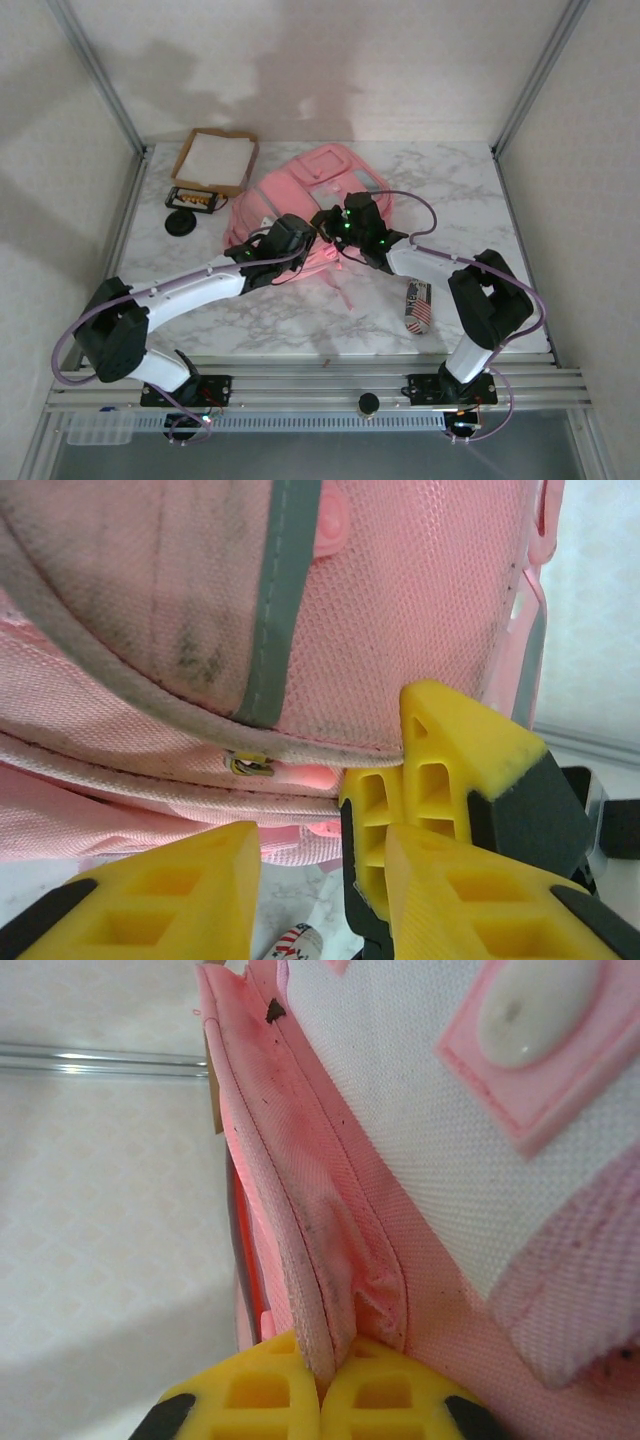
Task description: Pack books, pencil case, and school supplies into a backpack
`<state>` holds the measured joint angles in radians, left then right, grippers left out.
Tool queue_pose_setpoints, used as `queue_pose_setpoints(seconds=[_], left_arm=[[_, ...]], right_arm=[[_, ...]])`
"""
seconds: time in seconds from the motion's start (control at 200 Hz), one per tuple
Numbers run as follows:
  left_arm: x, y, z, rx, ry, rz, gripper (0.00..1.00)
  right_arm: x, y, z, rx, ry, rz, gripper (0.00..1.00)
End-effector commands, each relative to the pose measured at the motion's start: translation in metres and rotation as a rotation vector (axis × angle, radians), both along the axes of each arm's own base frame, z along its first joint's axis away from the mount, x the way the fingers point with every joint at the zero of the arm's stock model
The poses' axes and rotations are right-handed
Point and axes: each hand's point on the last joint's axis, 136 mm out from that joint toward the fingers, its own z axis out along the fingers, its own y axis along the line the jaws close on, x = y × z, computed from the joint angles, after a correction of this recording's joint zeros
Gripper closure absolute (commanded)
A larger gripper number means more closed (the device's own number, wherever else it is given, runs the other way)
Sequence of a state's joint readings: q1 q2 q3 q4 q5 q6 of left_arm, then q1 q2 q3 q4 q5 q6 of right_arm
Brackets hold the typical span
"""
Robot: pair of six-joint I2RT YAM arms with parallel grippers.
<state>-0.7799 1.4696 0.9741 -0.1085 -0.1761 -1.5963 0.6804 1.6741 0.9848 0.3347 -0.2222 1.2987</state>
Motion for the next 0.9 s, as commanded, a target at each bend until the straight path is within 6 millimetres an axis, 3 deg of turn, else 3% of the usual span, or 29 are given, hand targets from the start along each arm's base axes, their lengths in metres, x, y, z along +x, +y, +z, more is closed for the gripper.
queue_pose_setpoints(seconds=[0.0,0.135,0.15,0.21,0.411,0.606,0.741,0.896], left_arm=[[0.007,0.015,-0.005,0.024,0.012,0.122,0.65],[0.004,0.015,-0.007,0.064,0.037,0.13,0.69],[0.004,0.017,-0.008,0.067,0.038,0.133,0.69],[0.001,0.02,-0.015,0.062,0.049,0.144,0.7],[0.009,0.015,-0.019,0.089,0.052,0.144,0.71],[0.013,0.009,-0.036,0.113,0.084,0.135,0.71],[0.013,0.019,-0.047,0.147,0.101,0.163,0.74],[0.012,0.028,-0.048,0.181,0.101,0.177,0.85]], right_arm=[[-0.014,0.022,0.034,0.123,-0.068,0.11,1.0],[-0.015,0.022,0.034,0.125,-0.065,0.108,1.0],[-0.006,0.014,0.034,0.125,-0.067,0.084,1.0],[-0.004,0.012,0.038,0.129,-0.076,0.077,1.0],[-0.003,0.013,0.042,0.132,-0.086,0.071,1.0],[-0.002,0.012,0.042,0.133,-0.09,0.066,1.0],[-0.001,0.011,0.042,0.12,-0.093,0.064,1.0],[-0.001,0.01,0.04,0.115,-0.097,0.058,1.0]])
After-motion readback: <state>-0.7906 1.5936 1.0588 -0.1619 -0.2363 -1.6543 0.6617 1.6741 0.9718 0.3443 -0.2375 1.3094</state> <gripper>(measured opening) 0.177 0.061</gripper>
